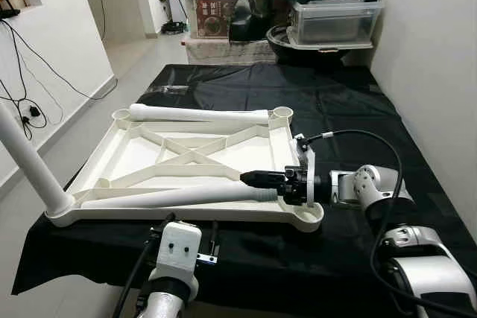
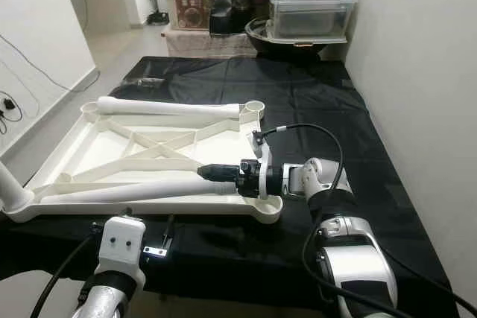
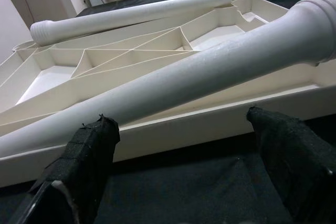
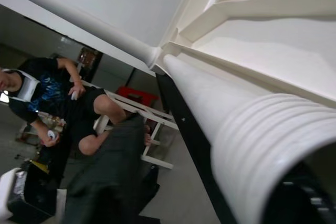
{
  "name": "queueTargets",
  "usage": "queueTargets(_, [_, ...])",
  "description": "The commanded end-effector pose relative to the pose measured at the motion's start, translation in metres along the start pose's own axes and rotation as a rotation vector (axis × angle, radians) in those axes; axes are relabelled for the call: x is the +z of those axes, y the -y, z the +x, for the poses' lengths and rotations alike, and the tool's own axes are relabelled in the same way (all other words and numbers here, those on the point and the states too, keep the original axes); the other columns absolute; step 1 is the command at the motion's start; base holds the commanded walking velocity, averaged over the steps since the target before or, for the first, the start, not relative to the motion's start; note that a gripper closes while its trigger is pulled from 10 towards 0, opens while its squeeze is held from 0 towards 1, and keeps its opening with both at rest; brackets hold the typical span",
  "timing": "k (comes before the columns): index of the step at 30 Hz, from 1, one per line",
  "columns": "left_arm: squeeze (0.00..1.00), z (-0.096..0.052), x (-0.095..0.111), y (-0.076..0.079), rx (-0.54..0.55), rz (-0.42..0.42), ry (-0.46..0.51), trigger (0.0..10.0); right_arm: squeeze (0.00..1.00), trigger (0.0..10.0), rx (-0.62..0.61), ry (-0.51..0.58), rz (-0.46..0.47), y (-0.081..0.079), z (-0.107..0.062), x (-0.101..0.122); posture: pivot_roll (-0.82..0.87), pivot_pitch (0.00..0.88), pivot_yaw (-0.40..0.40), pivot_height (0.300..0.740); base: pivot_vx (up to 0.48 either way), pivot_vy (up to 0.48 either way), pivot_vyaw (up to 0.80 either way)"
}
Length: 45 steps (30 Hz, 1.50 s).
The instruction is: Building children table
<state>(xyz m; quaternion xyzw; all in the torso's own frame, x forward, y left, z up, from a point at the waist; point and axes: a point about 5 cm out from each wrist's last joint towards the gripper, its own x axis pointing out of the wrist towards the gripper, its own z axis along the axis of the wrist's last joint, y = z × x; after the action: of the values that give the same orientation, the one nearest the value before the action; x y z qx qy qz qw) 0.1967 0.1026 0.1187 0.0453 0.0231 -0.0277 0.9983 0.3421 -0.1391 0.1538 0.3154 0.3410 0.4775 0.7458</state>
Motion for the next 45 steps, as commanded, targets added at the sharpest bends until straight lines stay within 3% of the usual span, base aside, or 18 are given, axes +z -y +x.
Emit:
queueTargets(1, [0.0,0.0,-0.002,0.002,0.002,-0.004,-0.016,10.0,0.0,0.0,-0.025,-0.014,-0.007,0.004,0.003,-0.005,0.0,0.0,-0.01,0.74,0.0,0.0,0.0])
queueTargets(11, [0.0,0.0,-0.002,0.002,0.002,-0.003,-0.018,10.0,0.0,0.0,-0.034,0.003,-0.014,0.007,-0.001,-0.006,0.0,0.0,-0.01,0.74,0.0,0.0,0.0])
queueTargets(16, [0.0,0.001,-0.002,0.003,0.0,0.0,-0.019,10.0,0.0,0.0,0.109,0.103,-0.055,-0.003,-0.018,0.009,0.0,0.0,-0.015,0.74,0.0,0.0,0.0])
queueTargets(20, [0.0,0.0,-0.003,0.003,-0.001,0.001,-0.018,10.0,0.0,0.0,0.106,0.159,-0.079,-0.003,-0.027,0.017,0.01,0.0,-0.014,0.74,0.0,0.0,0.0])
queueTargets(23, [0.0,0.0,-0.003,0.003,-0.004,0.005,-0.016,10.0,0.0,0.0,-0.004,0.286,-0.103,0.006,-0.044,0.031,0.0,0.0,-0.009,0.74,0.0,0.0,0.0])
queueTargets(28, [0.0,0.0,0.0,-0.001,0.01,-0.014,0.011,10.0,0.0,0.0,0.064,0.418,-0.053,0.002,-0.06,0.04,0.0,0.0,-0.005,0.74,0.0,0.0,0.0])
queueTargets(31, [0.0,0.006,0.007,-0.014,0.09,-0.173,0.023,10.0,0.0,0.0,0.121,0.435,-0.022,0.002,-0.061,0.035,0.0,0.0,-0.003,0.74,0.0,0.0,0.0])
queueTargets(32, [0.0,0.006,0.007,-0.014,0.09,-0.173,0.023,10.0,0.0,0.0,0.121,0.435,-0.022,0.002,-0.061,0.035,0.0,0.0,-0.003,0.74,0.0,0.0,0.0])
queueTargets(33, [0.0,0.015,0.017,-0.024,0.109,-0.276,0.06,10.0,0.0,0.0,0.179,0.451,0.012,0.003,-0.061,0.028,0.0,0.0,-0.002,0.74,0.0,0.0,0.0])
queueTargets(34, [0.0,0.015,0.017,-0.024,0.109,-0.276,0.06,10.0,0.0,0.0,0.179,0.451,0.012,0.003,-0.061,0.028,0.0,0.0,-0.002,0.74,0.0,0.0,0.0])
queueTargets(36, [0.0,0.023,0.028,-0.032,0.096,-0.394,0.106,10.0,0.0,0.0,0.243,0.467,0.059,0.004,-0.063,0.02,0.0,0.0,0.001,0.74,0.0,0.0,0.0])
queueTargets(37, [0.0,0.023,0.028,-0.032,0.096,-0.394,0.106,10.0,0.0,0.0,0.243,0.467,0.059,0.004,-0.063,0.02,0.0,0.0,0.001,0.74,0.0,0.0,0.0])
queueTargets(40, [0.0,0.032,0.049,-0.047,0.052,-0.567,0.213,10.0,0.0,0.0,0.322,0.467,0.116,0.006,-0.064,0.001,0.0,0.0,0.006,0.74,0.0,0.0,0.0])
queueTargets(41, [0.11,0.034,0.053,-0.051,0.043,-0.591,0.236,10.0,0.0,0.0,0.339,0.465,0.123,0.005,-0.063,-0.003,0.0,0.0,0.006,0.74,0.0,0.0,0.0])
queueTargets(42, [0.11,0.034,0.053,-0.051,0.043,-0.591,0.236,10.0,0.0,0.0,0.339,0.465,0.123,0.005,-0.063,-0.003,0.0,0.0,0.006,0.74,0.0,0.0,0.0])
queueTargets(43, [1.0,0.036,0.056,-0.057,0.046,-0.639,0.258,10.0,0.0,0.0,0.358,0.461,0.144,0.004,-0.062,-0.009,0.0,0.0,0.007,0.74,0.0,0.0,0.0])
queueTargets(45, [1.0,0.039,0.063,-0.063,0.02,-0.751,0.309,10.0,0.0,0.0,0.402,0.449,0.183,0.001,-0.057,-0.018,0.0,0.0,0.009,0.74,0.0,0.0,0.0])
